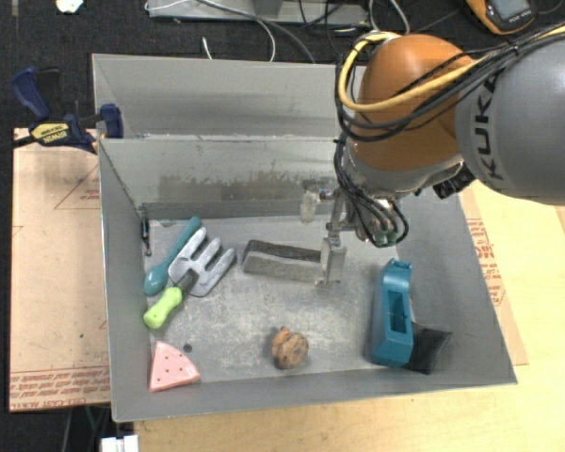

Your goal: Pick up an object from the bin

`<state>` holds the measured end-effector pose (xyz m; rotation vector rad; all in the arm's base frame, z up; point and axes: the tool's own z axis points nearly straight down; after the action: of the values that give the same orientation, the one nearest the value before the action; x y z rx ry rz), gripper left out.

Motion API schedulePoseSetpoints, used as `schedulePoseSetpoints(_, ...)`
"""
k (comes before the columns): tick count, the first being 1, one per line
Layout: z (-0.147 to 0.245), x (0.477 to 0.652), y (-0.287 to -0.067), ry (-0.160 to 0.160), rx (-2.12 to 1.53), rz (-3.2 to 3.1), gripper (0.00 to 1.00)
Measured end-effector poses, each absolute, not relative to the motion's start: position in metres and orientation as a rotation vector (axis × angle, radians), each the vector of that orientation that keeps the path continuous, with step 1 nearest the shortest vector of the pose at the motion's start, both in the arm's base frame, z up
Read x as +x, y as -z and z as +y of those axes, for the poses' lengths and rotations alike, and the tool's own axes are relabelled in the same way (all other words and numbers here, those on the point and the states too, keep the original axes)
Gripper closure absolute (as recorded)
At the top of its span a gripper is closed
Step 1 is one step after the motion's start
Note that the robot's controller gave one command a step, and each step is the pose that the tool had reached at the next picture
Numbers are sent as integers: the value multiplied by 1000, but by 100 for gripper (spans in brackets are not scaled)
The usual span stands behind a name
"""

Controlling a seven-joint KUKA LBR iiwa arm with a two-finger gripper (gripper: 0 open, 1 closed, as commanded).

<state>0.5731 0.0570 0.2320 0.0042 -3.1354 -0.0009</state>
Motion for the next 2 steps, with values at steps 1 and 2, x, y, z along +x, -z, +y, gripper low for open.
schedulePoseSetpoints(1,57,573,-236,2,3,-3140,0)
schedulePoseSetpoints(2,49,556,-210,3,134,-3142,0)
